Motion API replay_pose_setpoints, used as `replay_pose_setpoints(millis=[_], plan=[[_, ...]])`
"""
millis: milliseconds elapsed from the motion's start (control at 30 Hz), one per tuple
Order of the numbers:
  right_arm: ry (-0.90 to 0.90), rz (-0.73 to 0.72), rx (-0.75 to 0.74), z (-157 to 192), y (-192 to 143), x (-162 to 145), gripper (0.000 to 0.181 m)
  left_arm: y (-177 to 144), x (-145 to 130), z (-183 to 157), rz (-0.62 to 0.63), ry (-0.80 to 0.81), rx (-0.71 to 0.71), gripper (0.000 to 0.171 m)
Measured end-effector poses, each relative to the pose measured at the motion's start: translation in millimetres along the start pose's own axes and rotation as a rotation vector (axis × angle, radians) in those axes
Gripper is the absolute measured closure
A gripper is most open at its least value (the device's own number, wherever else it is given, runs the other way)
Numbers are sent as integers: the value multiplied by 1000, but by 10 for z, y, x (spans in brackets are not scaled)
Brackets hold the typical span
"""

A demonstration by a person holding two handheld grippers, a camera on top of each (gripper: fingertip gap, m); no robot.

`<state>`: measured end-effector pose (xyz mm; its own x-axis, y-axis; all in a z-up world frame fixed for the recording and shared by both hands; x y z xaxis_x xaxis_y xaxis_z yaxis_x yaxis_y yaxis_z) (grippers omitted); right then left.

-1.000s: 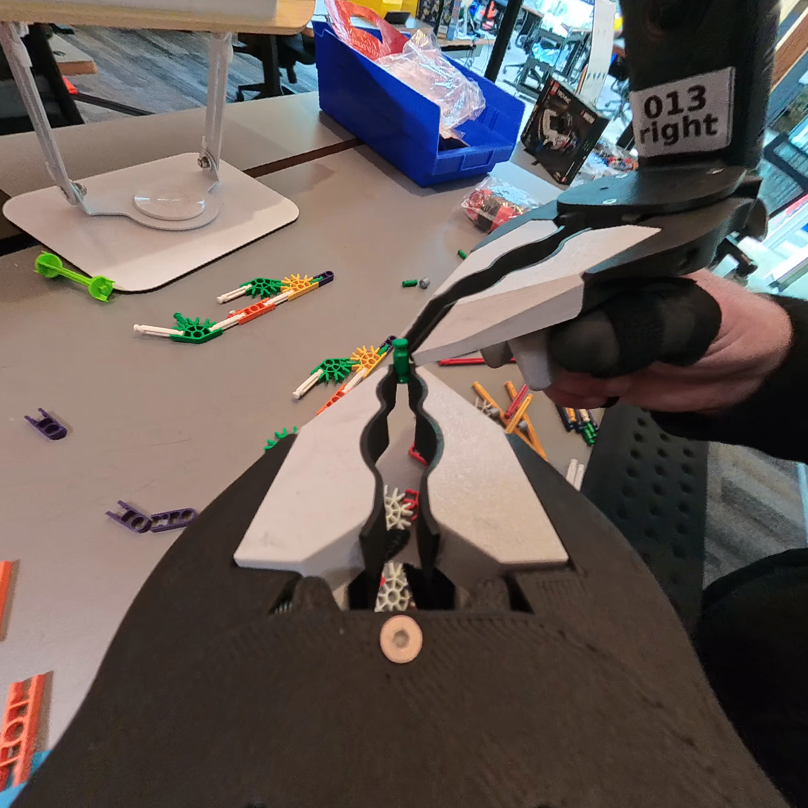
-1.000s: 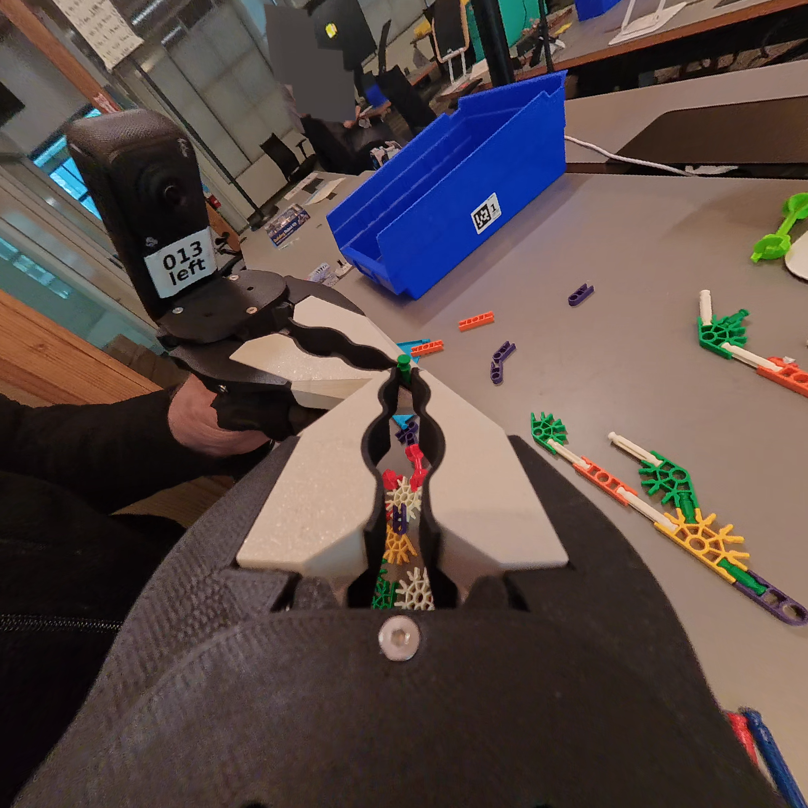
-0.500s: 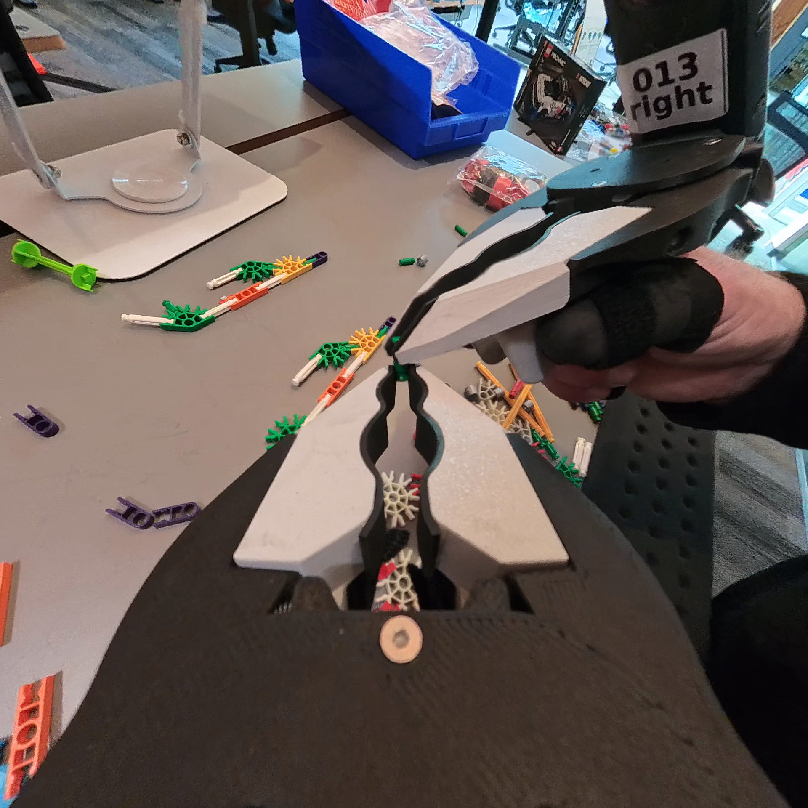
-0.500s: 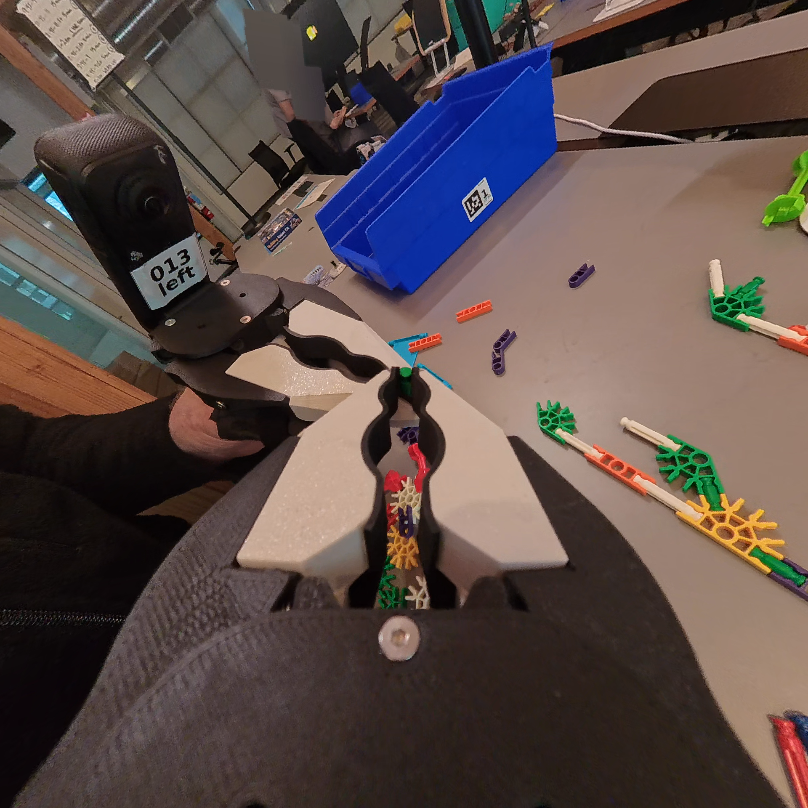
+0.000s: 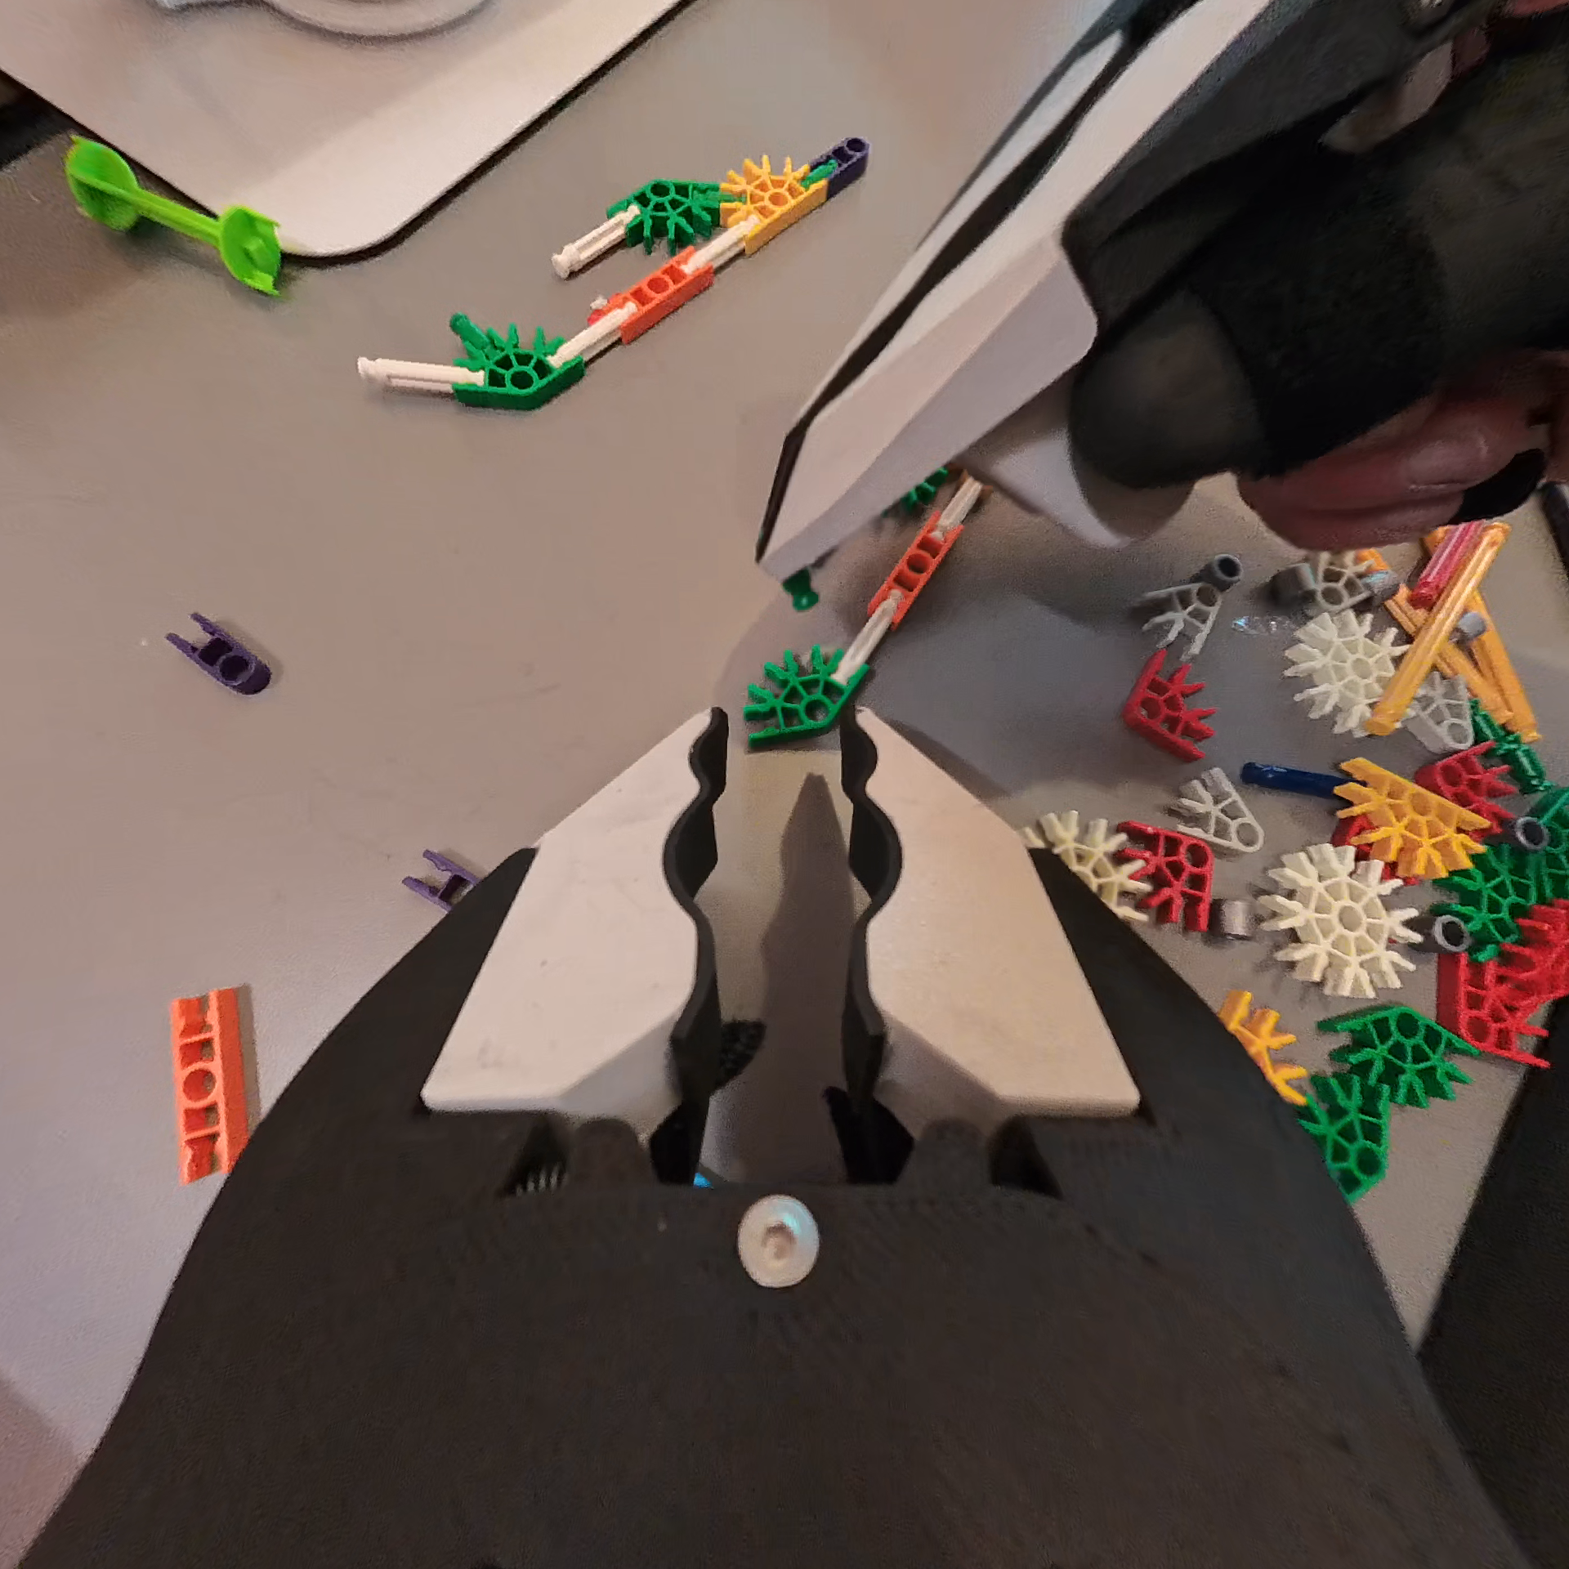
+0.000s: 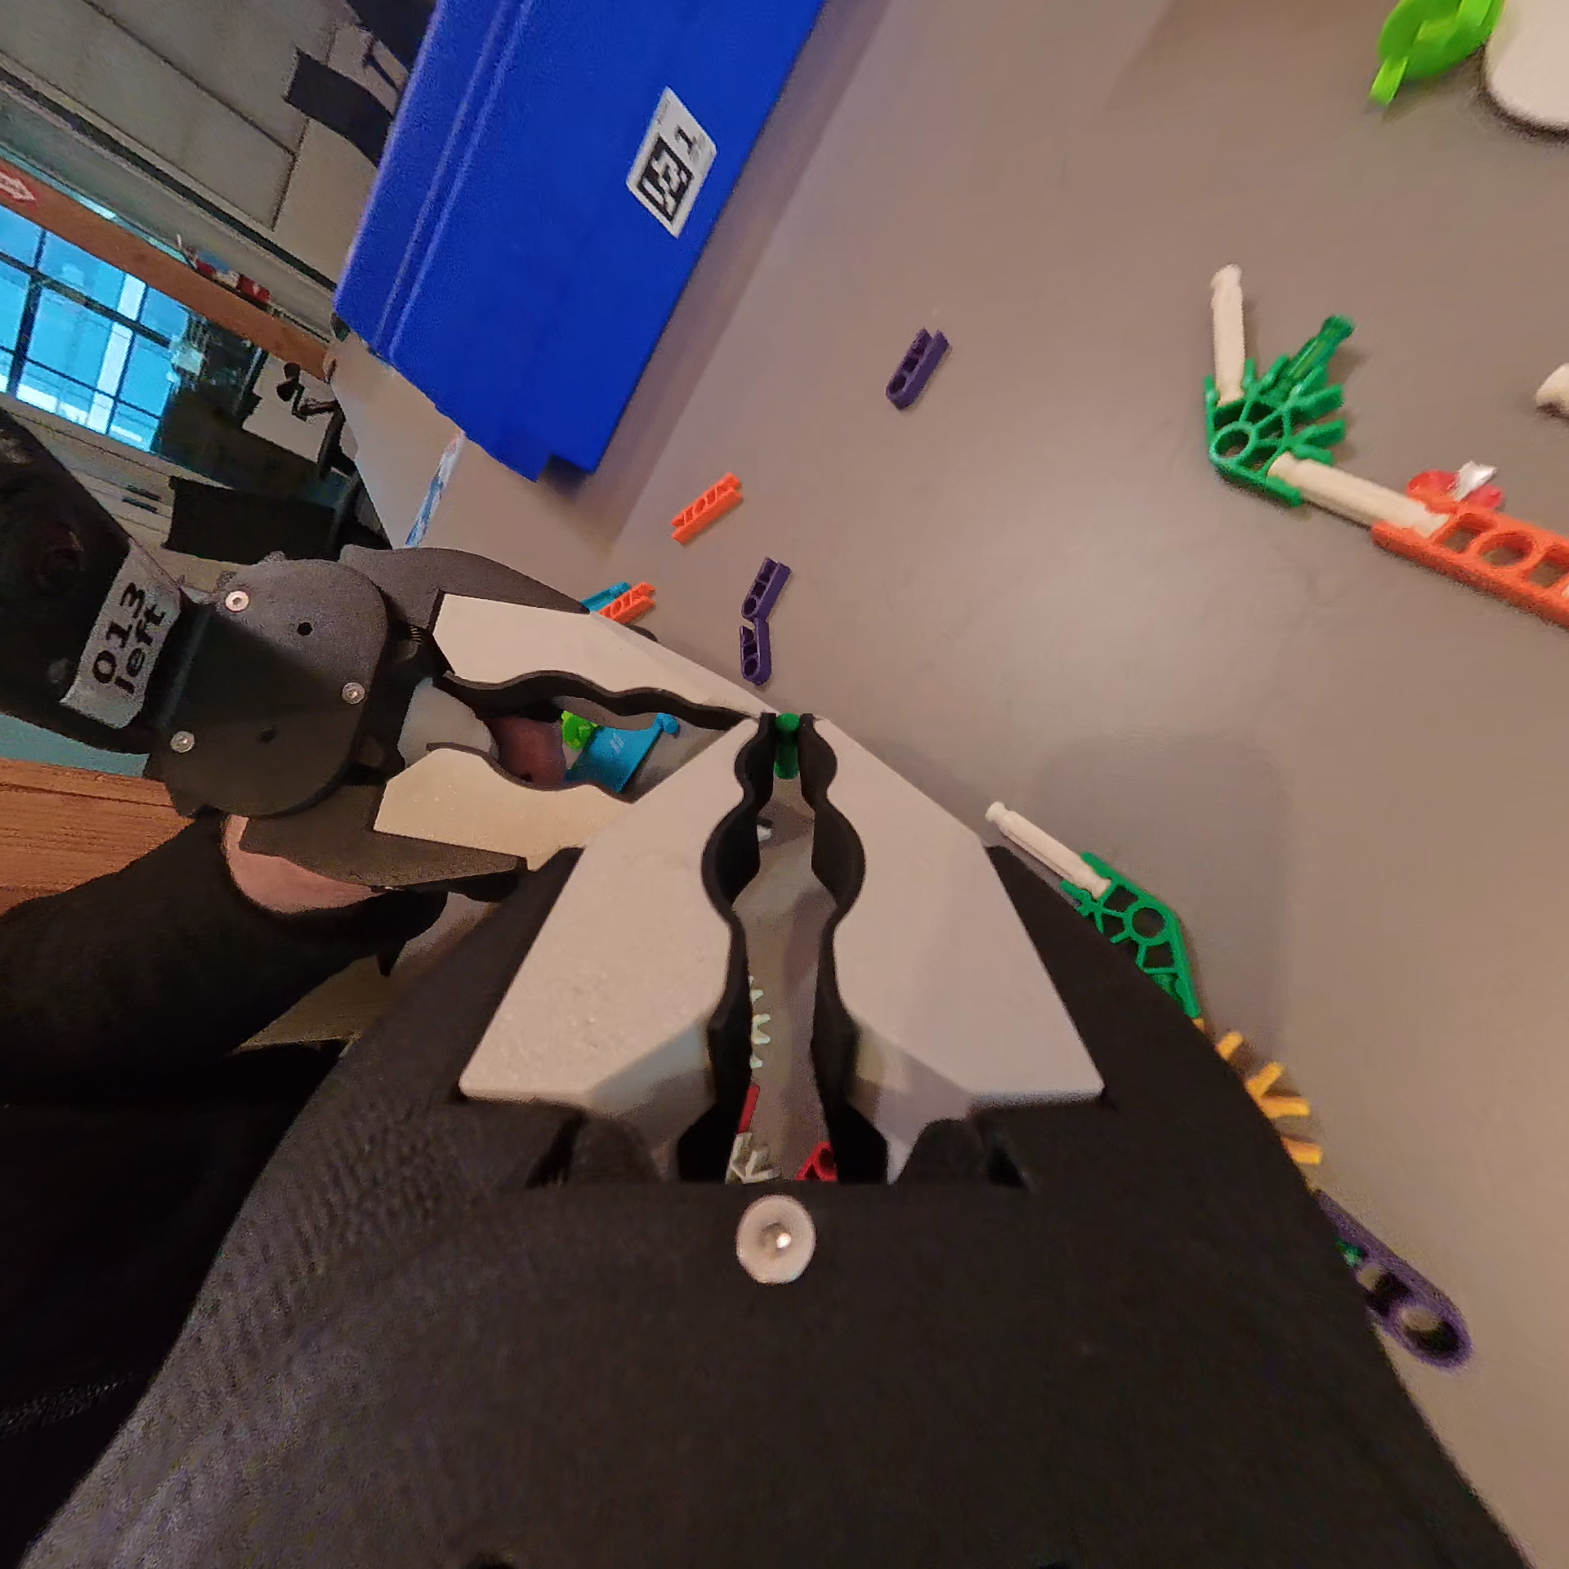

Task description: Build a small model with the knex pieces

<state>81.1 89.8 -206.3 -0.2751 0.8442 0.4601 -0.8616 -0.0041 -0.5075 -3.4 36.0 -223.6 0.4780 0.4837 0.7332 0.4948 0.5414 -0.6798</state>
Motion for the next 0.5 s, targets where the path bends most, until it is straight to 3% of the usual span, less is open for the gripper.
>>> replay_pose_setpoints(millis=[500], plan=[[53, 118, -106, -192, 260, -116, 178, 170, -63, -18, 37, 32, -36, 159]])
Point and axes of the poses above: each gripper's, where its closed fingertips meet, y out along the fingers, x out of its top, z = x × y across the jaws, the point moved 6 cm from there along -y, back along the fingers, and after that the axes turned 8 degrees about y, right-handed, at the moved point
